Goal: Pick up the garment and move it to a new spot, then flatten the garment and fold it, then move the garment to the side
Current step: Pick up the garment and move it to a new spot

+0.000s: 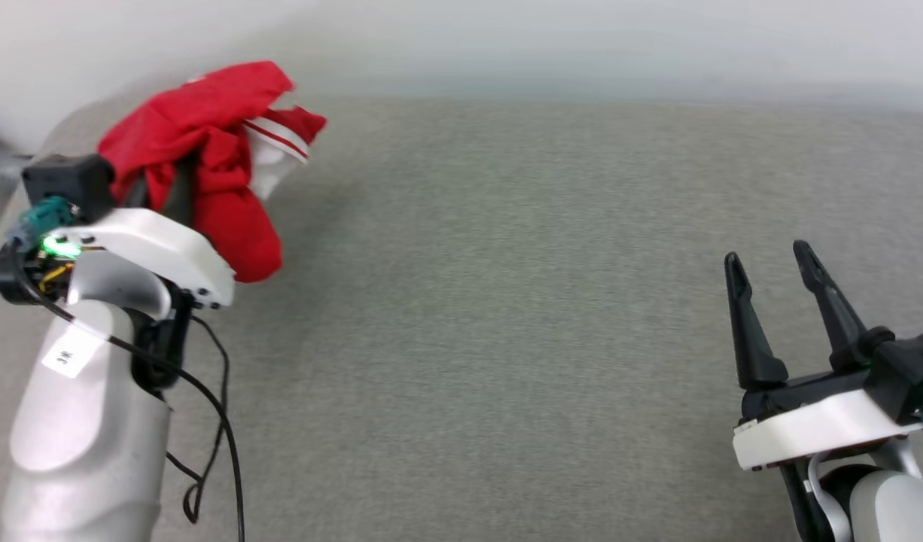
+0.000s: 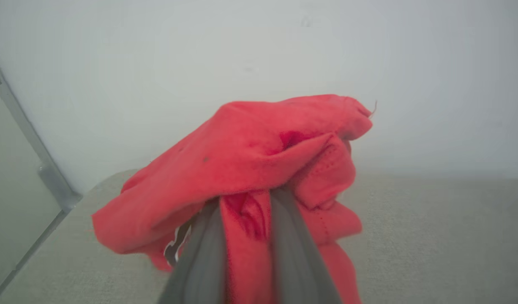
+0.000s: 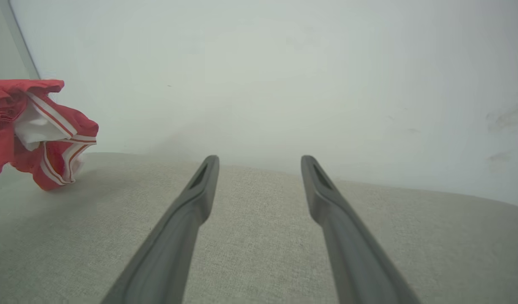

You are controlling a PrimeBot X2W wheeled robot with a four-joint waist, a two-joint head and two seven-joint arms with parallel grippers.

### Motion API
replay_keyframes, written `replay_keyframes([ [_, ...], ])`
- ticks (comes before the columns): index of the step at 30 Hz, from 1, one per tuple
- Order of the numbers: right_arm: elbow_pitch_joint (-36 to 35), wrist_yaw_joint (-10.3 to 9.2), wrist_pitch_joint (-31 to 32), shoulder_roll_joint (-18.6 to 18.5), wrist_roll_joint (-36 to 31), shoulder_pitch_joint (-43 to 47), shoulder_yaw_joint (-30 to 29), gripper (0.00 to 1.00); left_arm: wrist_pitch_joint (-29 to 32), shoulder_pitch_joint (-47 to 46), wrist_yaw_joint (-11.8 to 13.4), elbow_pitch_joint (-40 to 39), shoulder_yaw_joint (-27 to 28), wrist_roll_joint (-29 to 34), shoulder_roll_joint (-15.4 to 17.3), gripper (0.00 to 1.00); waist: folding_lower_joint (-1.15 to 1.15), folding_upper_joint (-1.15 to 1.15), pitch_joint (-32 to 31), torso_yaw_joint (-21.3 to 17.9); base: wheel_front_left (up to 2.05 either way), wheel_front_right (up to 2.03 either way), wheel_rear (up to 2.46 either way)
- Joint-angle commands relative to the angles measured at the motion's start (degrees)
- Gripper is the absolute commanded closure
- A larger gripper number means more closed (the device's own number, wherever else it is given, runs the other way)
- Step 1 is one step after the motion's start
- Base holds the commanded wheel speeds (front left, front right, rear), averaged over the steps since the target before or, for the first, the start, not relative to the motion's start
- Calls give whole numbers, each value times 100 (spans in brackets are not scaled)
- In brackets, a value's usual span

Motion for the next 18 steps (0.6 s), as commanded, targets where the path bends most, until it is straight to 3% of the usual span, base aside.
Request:
replay_keyframes([
  [1, 11, -6, -4, 15, 29, 69, 13, 0, 62, 139, 16, -208, -24, -27, -25, 100, 1, 0, -77, -269, 0, 0, 0],
  [10, 103, -6, -98, 15, 198, 223, -80, 0, 605, 1090, 33, -1714, -669, 35, -386, 100, 1, 0, -86, -1040, 0, 0, 0],
  [18, 162, -6, -203, 15, 344, 177, -62, 0, 978, 1532, -219, -2051, -1716, 102, -743, 100, 1, 0, 169, -1418, 0, 0, 0],
])
